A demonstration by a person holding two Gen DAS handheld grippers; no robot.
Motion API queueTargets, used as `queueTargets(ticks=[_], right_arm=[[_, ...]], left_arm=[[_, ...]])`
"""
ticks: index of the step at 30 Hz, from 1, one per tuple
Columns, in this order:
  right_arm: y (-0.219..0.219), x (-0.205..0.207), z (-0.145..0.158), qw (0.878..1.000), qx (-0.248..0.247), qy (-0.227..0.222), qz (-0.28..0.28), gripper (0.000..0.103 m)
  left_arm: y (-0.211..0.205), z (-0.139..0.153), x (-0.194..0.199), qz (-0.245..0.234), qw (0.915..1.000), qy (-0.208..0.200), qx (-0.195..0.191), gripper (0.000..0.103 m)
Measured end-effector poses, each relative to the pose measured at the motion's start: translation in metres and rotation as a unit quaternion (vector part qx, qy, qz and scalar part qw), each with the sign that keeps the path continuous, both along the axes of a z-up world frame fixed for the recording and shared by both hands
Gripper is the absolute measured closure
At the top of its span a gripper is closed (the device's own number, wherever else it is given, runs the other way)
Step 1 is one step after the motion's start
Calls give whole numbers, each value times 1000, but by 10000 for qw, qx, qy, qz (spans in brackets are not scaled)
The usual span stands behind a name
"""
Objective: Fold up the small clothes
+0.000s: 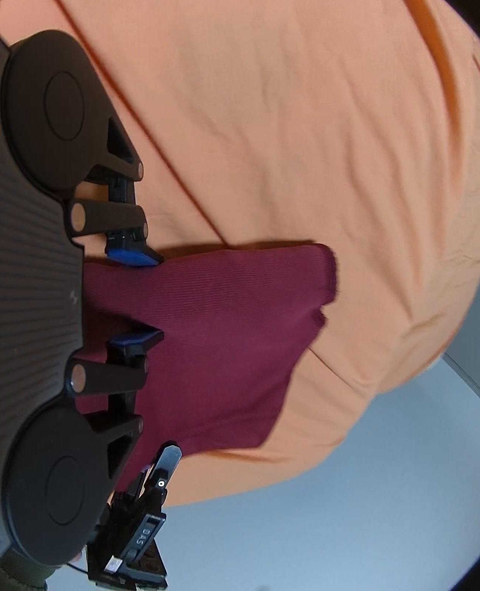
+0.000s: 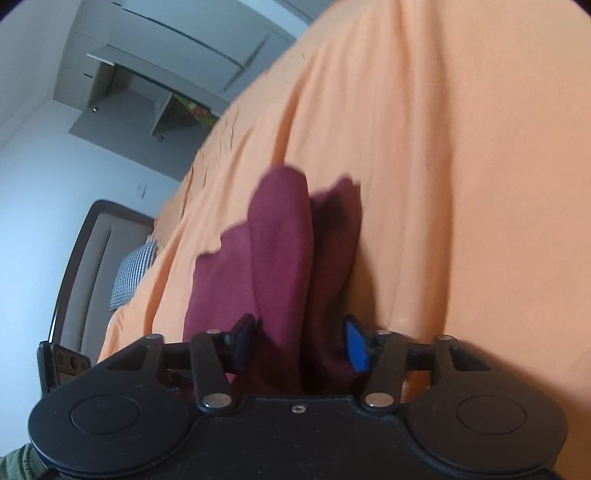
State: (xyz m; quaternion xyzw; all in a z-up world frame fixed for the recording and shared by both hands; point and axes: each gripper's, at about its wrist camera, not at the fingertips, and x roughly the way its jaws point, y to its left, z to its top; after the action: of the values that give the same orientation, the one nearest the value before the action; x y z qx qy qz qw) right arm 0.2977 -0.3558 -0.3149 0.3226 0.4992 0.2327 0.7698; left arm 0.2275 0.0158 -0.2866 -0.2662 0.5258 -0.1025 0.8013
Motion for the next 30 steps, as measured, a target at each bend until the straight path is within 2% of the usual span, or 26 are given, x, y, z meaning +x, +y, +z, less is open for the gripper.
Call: queueTargets(ticks=[2,8,10,11,13,16,18,20,21,23,26,28,30], right_arm=[[-7,-2,2,9998,-21,-114,-133,42],[3,11,-15,9996,182,193,-28,42],[13,13,-20,9986,360,361,132,53],[20,12,-21,9980,349,397,342,54],[29,6,-15,9978,-38,192,626,56],[10,7,-21,9990,133,410,153,56],[7,4,-20,9991,123,384,146,53],[15,-1,-16,9993,-35,339,156,57],[20,-5,-10,9996,-39,240,137,64],[40,-12,10,9983,-485,-144,273,64],[70,-25,37,9864,-1227,-820,728,63],[75,-28,39,9827,-1374,-920,837,57],[70,-24,35,9845,-1295,-818,856,50]], left_arm=[[1,-1,0,18,10000,-27,33,63],[-7,-19,5,232,9994,182,-181,57],[-10,-20,3,168,9994,214,-200,55],[-13,-20,3,99,9996,217,-164,54],[-14,-23,5,51,9995,256,-166,49],[-13,-31,9,171,9987,359,-310,45],[-12,-34,8,221,9982,373,-403,46],[-12,-36,7,261,9980,360,-451,46],[-10,-37,5,293,9977,377,-475,46],[-8,-39,4,361,9971,418,-529,47],[-8,-39,5,338,9972,450,-501,47],[-10,-37,7,306,9974,452,-468,46],[-14,-36,9,293,9975,450,-451,46]])
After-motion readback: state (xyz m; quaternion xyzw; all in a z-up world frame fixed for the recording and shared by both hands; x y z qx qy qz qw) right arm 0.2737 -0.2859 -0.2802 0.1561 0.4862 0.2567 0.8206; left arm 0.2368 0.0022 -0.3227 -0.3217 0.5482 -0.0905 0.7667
